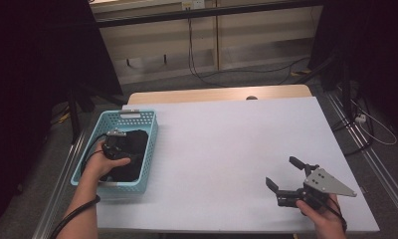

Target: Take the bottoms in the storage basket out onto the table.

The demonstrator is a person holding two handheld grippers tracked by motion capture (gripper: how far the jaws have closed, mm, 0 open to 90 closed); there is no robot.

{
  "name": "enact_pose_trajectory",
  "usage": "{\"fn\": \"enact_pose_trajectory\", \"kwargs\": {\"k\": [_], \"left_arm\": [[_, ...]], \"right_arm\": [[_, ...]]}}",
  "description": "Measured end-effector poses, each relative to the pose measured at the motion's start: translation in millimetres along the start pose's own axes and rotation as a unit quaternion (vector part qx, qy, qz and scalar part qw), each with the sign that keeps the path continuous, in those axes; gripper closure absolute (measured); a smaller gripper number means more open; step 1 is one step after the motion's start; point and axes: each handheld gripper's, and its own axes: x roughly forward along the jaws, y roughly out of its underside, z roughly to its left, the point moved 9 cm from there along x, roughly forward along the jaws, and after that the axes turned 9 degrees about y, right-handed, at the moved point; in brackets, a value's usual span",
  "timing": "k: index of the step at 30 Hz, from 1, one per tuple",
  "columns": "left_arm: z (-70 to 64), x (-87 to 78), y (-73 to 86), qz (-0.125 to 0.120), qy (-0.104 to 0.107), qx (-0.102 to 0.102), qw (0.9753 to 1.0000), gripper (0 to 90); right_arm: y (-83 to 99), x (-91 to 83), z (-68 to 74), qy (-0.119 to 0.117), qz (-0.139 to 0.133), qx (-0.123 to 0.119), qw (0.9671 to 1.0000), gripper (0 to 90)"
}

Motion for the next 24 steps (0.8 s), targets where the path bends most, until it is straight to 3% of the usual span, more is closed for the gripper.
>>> {"fn": "enact_pose_trajectory", "kwargs": {"k": [7,13,22,24], "left_arm": [[-8.5,-2.7,-2.5,0.029,0.013,-0.013,0.9994,17.9],[-17.4,-6.0,-4.7,0.043,0.042,-0.018,0.9981,48.2],[-19.7,-8.1,-6.0,0.057,0.045,-0.04,0.9965,58.8],[-20.5,-8.6,-7.2,0.06,0.041,-0.055,0.9959,60.1]], "right_arm": [[0.2,2.1,1.8,-0.002,0.001,-0.001,1.0,0.8],[-0.7,1.9,0.5,-0.002,0.0,-0.001,1.0,0.8],[-1.3,3.1,-0.9,-0.002,-0.001,0.002,1.0,0.8],[-1.6,3.6,-0.4,-0.003,-0.001,0.003,1.0,0.8]]}}
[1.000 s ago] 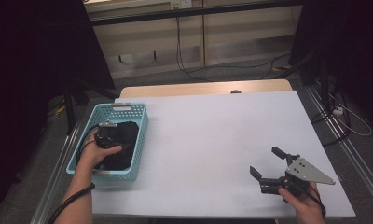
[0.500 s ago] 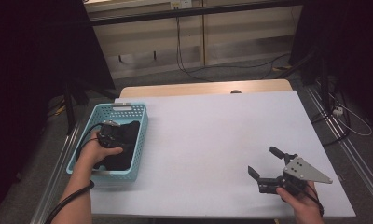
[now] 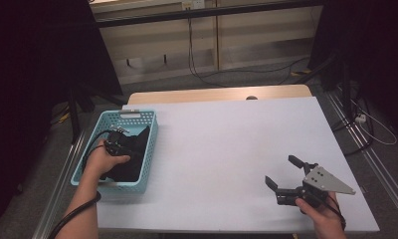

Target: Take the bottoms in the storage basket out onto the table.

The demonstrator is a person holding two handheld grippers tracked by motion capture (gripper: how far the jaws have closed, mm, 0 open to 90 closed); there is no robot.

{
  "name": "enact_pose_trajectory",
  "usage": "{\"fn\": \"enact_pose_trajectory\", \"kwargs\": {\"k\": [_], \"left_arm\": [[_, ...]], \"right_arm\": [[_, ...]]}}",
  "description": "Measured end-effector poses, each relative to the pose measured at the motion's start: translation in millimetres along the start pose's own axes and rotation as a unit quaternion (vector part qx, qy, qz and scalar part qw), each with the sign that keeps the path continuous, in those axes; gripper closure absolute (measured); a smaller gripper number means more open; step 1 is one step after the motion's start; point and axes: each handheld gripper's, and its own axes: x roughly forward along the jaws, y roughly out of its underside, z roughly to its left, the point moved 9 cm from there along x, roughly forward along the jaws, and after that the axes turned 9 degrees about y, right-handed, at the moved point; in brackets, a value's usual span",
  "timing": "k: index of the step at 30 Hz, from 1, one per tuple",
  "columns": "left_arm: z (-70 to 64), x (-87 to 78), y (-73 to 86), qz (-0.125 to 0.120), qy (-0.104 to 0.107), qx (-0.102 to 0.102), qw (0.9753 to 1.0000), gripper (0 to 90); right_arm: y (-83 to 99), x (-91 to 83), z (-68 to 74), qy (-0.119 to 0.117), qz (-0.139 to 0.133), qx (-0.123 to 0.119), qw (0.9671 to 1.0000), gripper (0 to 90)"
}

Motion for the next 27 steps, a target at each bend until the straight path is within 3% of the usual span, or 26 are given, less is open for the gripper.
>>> {"fn": "enact_pose_trajectory", "kwargs": {"k": [4,7,10,12,16,19,27], "left_arm": [[-1.3,-4.5,-2.1,0.018,-0.013,0.001,0.9998,62.1],[-0.1,-13.5,-3.5,0.027,-0.019,-0.012,0.9994,63.1],[0.4,-24.6,-6.1,0.026,-0.024,-0.018,0.9992,63.6],[2.3,-34.2,-8.6,0.027,-0.035,-0.01,0.999,63.7],[5.4,-54.4,-17.7,0.007,-0.052,-0.009,0.9986,63.9],[3.2,-69.7,-26.6,-0.014,-0.054,-0.019,0.9982,64.2],[-7.8,-107.5,-51.2,-0.044,-0.071,-0.002,0.9965,64.4]], "right_arm": [[-1.1,-0.3,1.0,-0.001,-0.002,0.0,1.0,0.8],[-1.1,-0.8,1.2,-0.003,-0.003,0.002,1.0,0.8],[-1.7,-1.2,0.1,-0.001,-0.005,0.004,1.0,0.7],[-1.6,-1.4,-0.9,0.0,-0.005,0.005,1.0,0.8],[-1.8,-1.1,-1.4,-0.003,-0.005,0.01,0.9999,0.9],[-2.1,-0.6,-0.6,-0.003,-0.006,0.007,1.0,0.9],[-1.6,1.0,1.1,-0.004,-0.004,0.005,1.0,0.9]]}}
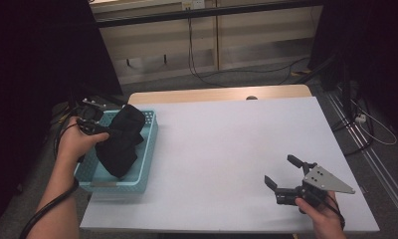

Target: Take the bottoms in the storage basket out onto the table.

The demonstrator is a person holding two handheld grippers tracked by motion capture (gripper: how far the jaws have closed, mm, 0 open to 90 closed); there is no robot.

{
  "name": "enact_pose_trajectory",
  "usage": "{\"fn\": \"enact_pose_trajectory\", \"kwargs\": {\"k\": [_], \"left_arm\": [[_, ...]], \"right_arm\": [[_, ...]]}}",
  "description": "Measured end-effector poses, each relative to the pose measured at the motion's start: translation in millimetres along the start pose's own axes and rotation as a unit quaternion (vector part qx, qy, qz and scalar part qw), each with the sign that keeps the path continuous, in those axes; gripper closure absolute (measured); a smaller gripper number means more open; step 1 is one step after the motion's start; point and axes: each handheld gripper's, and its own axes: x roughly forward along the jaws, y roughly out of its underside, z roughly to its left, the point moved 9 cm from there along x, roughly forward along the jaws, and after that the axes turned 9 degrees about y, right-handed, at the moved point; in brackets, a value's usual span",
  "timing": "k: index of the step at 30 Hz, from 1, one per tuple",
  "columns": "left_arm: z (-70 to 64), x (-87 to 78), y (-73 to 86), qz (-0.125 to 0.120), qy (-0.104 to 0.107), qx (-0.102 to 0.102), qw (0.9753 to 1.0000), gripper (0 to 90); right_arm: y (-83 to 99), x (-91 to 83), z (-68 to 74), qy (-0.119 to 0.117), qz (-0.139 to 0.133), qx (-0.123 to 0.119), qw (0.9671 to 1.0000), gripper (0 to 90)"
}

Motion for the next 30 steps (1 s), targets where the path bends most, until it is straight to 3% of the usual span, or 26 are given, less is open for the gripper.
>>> {"fn": "enact_pose_trajectory", "kwargs": {"k": [3,10,13,17,23,30], "left_arm": [[-1.2,-8.8,-6.8,-0.004,-0.009,0.007,0.9999,64.4],[-11.6,-27.0,-24.9,-0.026,-0.008,0.013,0.9996,64.5],[-22.2,-35.7,-36.8,-0.032,-0.006,0.032,0.999,64.4],[-39.3,-47.0,-56.0,-0.058,0.0,0.056,0.9968,64.4],[-77.1,-59.9,-85.5,-0.103,0.02,0.095,0.9899,64.4],[-140.5,-60.2,-111.8,-0.127,0.06,0.162,0.9768,64.4]], "right_arm": [[-0.3,0.0,0.3,-0.001,0.0,0.0,1.0,0.9],[0.0,0.2,1.2,-0.003,0.0,-0.003,1.0,0.9],[0.1,0.4,1.3,-0.003,0.001,-0.003,1.0,0.9],[0.2,0.8,1.8,-0.004,0.001,-0.004,1.0,0.9],[-0.1,0.9,2.8,-0.006,0.0,-0.003,1.0,0.9],[0.2,1.3,3.0,-0.007,0.001,-0.002,1.0,0.9]]}}
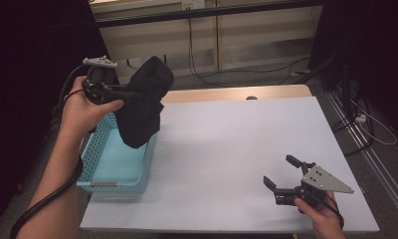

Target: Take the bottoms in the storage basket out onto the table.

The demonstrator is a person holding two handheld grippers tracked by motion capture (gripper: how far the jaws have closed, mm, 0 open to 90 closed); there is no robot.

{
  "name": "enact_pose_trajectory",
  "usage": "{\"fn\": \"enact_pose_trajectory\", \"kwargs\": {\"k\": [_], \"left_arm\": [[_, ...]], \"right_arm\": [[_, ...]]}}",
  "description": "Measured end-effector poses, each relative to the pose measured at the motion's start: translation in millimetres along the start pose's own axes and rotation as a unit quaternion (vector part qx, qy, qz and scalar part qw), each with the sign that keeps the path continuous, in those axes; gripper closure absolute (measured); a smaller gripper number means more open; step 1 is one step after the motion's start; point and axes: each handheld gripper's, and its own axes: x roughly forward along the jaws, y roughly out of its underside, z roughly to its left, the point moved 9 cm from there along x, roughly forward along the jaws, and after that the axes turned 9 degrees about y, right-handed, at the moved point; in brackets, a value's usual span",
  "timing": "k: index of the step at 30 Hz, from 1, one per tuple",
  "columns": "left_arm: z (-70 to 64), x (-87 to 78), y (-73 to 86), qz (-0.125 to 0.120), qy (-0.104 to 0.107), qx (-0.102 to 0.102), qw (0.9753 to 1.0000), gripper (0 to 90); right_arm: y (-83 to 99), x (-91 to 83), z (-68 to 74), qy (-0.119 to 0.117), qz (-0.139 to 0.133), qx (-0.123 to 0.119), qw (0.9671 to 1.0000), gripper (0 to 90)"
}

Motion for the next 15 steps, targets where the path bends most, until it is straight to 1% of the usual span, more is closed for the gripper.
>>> {"fn": "enact_pose_trajectory", "kwargs": {"k": [3,6,8,10,13,15], "left_arm": [[-21.0,12.0,-10.0,-0.011,0.027,0.016,0.9995,64.4],[-38.8,27.7,-12.5,-0.013,0.051,0.028,0.9982,64.4],[-48.8,40.0,-10.7,-0.01,0.06,0.039,0.9974,64.3],[-57.1,52.8,-6.8,-0.006,0.07,0.044,0.9965,64.3],[-67.1,71.5,1.1,-0.001,0.085,0.05,0.9951,64.2],[-73.0,83.0,6.7,0.0,0.096,0.048,0.9942,64.1]], "right_arm": [[-0.2,-0.4,0.7,0.0,0.0,-0.003,1.0,0.9],[-0.1,-0.9,0.9,-0.001,0.0,-0.003,1.0,0.9],[-0.1,-0.9,0.4,0.0,-0.001,-0.003,1.0,0.9],[0.1,-0.8,-0.5,0.001,0.0,-0.003,1.0,0.9],[0.8,-0.6,-1.8,0.003,0.002,-0.005,1.0,0.9],[0.9,-0.1,-2.6,0.004,0.002,-0.007,1.0,0.9]]}}
